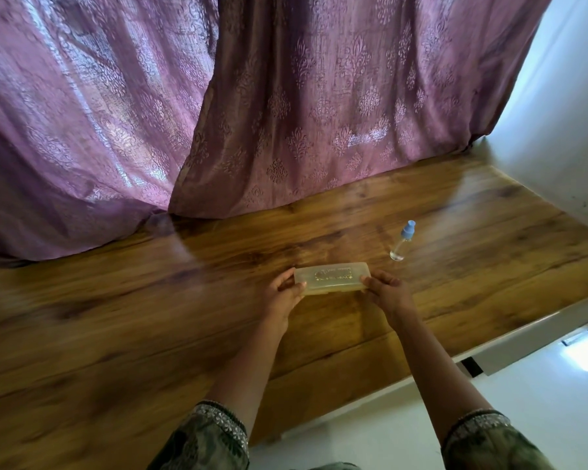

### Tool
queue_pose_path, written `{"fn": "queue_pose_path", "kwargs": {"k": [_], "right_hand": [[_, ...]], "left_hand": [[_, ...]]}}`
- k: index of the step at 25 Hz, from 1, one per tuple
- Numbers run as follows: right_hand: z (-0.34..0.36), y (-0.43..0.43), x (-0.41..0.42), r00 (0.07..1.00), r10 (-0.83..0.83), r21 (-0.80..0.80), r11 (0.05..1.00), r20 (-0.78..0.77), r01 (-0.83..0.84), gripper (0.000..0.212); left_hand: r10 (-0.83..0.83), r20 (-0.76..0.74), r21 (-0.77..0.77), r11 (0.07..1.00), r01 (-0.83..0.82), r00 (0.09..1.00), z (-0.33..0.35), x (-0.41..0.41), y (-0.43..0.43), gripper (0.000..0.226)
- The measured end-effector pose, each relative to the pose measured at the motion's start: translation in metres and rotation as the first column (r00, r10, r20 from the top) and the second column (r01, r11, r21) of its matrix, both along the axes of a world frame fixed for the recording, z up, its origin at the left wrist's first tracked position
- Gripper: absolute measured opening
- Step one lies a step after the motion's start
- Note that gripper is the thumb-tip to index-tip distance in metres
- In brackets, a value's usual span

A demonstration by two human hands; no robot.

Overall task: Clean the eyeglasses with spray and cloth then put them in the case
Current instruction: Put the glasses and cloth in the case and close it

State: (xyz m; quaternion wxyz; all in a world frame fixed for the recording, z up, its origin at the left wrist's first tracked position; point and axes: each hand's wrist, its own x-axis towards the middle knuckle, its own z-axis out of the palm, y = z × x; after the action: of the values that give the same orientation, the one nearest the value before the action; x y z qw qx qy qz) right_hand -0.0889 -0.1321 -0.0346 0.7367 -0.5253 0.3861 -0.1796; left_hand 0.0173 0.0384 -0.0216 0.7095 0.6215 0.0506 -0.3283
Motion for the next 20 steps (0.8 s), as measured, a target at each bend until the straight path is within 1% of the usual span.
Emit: {"fn": "queue_pose_path", "kwargs": {"k": [4, 8, 12, 14, 16, 18, 20], "right_hand": [[0.003, -0.003, 0.017, 0.997, 0.006, -0.043, 0.999, -0.071, -0.009, 0.026], [0.004, -0.012, 0.054, 0.986, -0.002, -0.173, 0.985, -0.164, -0.027, 0.03], [-0.012, -0.027, 0.095, 0.968, 0.074, -0.218, 0.967, -0.24, -0.128, 0.018], [-0.011, -0.028, 0.11, 0.953, 0.08, -0.237, 0.959, -0.294, -0.154, 0.022], [-0.005, -0.027, 0.121, 0.93, 0.064, -0.294, 0.939, -0.361, -0.179, 0.028], [-0.005, -0.028, 0.132, 0.921, 0.064, -0.33, 0.922, -0.385, -0.201, 0.032], [-0.004, -0.028, 0.141, 0.907, 0.078, -0.332, 0.915, -0.413, -0.229, 0.033]], "left_hand": [[0.064, 0.038, 0.031, 0.997, -0.065, 0.997, 0.004, 0.006, -0.003, 0.049], [0.119, 0.076, 0.088, 0.988, -0.125, 0.99, 0.003, 0.028, -0.009, 0.04], [0.201, 0.034, 0.12, 0.972, -0.204, 0.979, 0.004, 0.054, -0.016, 0.033], [0.249, 0.007, 0.122, 0.961, -0.248, 0.968, 0.006, 0.065, -0.021, 0.032], [0.279, -0.001, 0.119, 0.953, -0.277, 0.96, 0.006, 0.074, -0.028, 0.031], [0.308, 0.006, 0.12, 0.944, -0.306, 0.951, 0.004, 0.082, -0.031, 0.03], [0.331, 0.014, 0.151, 0.932, -0.329, 0.944, -0.001, 0.091, -0.035, 0.03]]}}
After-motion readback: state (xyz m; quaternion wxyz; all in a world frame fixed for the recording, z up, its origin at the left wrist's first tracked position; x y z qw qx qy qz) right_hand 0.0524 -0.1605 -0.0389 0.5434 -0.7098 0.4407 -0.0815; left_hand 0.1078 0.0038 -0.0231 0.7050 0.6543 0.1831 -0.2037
